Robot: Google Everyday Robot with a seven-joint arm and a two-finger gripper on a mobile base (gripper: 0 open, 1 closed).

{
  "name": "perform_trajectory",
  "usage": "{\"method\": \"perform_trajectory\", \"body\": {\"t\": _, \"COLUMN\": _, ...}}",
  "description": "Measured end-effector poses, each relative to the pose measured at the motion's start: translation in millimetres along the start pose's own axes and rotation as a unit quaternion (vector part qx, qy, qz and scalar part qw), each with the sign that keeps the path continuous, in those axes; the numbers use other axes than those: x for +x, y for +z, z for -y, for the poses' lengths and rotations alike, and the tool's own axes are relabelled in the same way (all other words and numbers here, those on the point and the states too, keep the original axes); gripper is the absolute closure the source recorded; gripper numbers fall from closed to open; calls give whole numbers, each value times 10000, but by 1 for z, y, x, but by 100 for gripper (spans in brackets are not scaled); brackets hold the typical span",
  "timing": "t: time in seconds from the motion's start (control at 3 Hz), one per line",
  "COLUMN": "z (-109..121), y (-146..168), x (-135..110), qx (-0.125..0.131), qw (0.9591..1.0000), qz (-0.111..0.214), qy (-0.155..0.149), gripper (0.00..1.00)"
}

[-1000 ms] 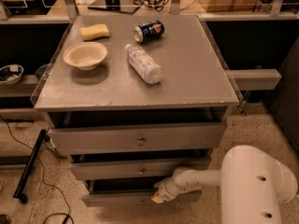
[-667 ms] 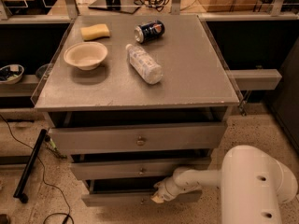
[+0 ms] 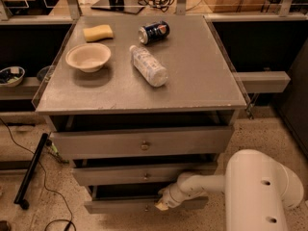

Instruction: Open bottom drawer

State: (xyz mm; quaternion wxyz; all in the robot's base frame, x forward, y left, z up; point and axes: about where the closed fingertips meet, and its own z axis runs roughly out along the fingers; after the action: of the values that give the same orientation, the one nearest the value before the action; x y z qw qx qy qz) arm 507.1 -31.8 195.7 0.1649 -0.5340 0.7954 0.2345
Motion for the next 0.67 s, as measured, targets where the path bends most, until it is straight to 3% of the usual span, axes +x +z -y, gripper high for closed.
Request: {"method": "perform_trajectory", "body": {"t": 0.67, "z": -6, "y": -8, "x": 3, "qx": -38, "qw": 10000, "qz": 4, "qy": 26, "gripper": 100}}
